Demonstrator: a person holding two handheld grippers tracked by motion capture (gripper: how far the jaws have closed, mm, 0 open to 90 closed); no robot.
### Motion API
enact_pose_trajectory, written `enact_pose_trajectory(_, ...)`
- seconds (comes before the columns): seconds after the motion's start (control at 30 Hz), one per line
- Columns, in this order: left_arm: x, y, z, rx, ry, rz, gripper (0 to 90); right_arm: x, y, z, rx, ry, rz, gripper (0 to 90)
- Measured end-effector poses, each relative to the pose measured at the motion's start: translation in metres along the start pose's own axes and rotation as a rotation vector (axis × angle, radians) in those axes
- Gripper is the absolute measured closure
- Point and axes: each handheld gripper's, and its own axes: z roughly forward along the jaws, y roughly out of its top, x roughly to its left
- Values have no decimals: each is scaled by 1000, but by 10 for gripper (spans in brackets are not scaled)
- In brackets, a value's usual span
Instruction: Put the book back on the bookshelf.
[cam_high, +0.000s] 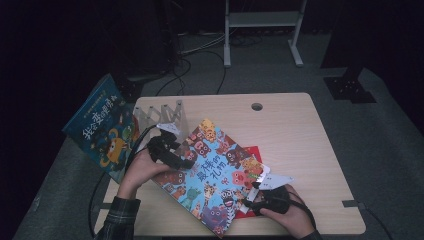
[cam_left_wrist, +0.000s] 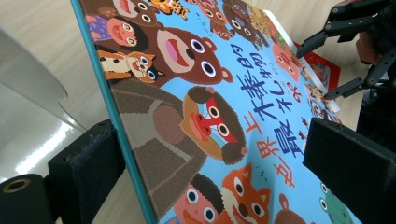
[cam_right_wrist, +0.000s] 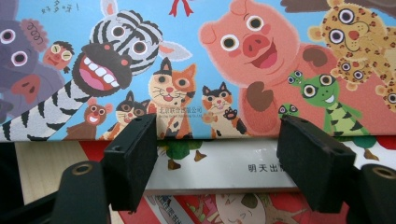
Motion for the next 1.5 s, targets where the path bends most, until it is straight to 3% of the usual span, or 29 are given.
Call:
enact_pose_trajectory(0.7,-20,48,-32,7,32,115,74,12,15,22,-10,-66,23,278)
enact_pose_trajectory(1.0,-32,64,-41,-3,-7,171,127,14,19,25,-8,-79,32,279)
enact_pose_trajectory(1.5,-36,82,-53,-24,5,186,173,15,33,46,-27,-112,63,279)
